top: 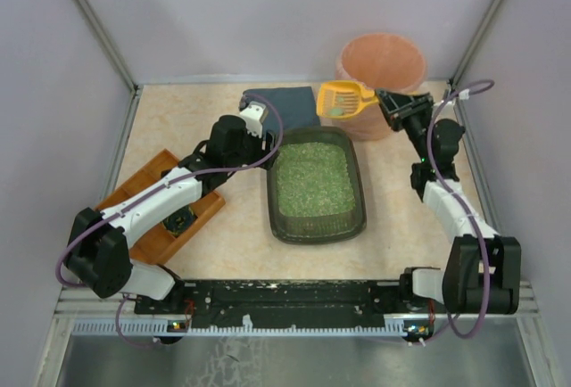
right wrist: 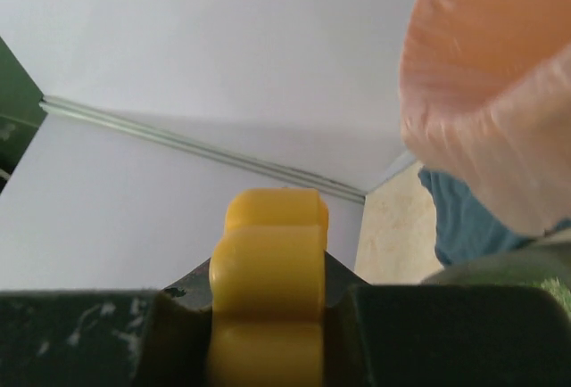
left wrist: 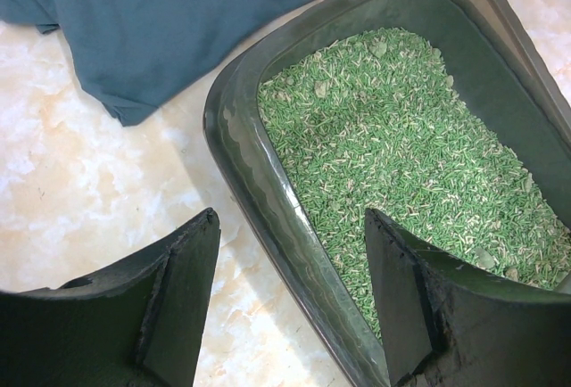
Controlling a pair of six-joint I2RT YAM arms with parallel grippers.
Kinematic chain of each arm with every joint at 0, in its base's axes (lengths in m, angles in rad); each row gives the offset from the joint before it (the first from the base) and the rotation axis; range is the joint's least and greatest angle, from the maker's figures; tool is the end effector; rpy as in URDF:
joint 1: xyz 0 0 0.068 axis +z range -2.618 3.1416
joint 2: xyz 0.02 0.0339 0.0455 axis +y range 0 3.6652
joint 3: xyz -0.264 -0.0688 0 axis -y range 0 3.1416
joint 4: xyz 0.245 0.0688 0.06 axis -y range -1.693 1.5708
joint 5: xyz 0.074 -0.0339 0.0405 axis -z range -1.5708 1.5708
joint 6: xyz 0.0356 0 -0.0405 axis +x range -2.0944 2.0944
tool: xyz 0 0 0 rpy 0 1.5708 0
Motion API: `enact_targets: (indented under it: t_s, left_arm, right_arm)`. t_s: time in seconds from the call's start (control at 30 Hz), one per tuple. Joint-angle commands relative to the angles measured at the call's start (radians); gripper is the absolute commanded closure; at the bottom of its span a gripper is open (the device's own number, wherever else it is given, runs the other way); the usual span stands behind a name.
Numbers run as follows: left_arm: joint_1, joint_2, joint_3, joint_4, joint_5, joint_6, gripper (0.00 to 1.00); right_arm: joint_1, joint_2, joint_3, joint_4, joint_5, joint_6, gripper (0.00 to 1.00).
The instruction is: Clean the litter box
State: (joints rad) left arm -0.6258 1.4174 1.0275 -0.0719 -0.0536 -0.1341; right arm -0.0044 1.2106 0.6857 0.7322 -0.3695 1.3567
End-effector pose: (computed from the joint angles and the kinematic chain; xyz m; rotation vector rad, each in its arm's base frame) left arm 0.2663 -0.1901 0.2880 0.4677 2.0042 -0.4214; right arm 0.2740 0.0117 0.3118 0.6678 1.3677 1.3599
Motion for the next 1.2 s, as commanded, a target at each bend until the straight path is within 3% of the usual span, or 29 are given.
enact_targets:
  t_s: [0.0, 0.17, 0.4, 0.73, 0.93, 1.17]
  left_arm:
    - [0.0, -0.005, 0.009, 0.009, -0.009, -0.001, 0.28]
    - [0.0, -0.006, 0.01, 0.007, -0.014, 0.0, 0.28]
    - [0.0, 0.001, 0.016, 0.006, -0.005, -0.001, 0.28]
    - [0.0, -0.006, 0.015, 0.006, -0.005, -0.003, 0.28]
    - [0.0, -0.006, 0.016, 0.005, -0.002, -0.003, 0.27]
    - [0.0, 0.001, 0.018, 0.001, -0.006, -0.003, 0.28]
  right_arm:
    - [-0.055, 0.103, 0.226, -0.035, 0.008, 0.015, 1.0]
    - [-0.097, 0.192, 0.415, -0.15, 0.085, -0.087, 1.0]
    - [-0.118, 0.243, 0.58, -0.298, 0.23, -0.367, 1.0]
    - [-0.115, 0.321, 0.771, -0.506, 0.237, -0.754, 1.0]
    - [-0.069, 0.37, 0.874, -0.649, 0.22, -0.982, 1.0]
    - [0.029, 0.389, 0.96, -0.756, 0.329, -1.194, 1.0]
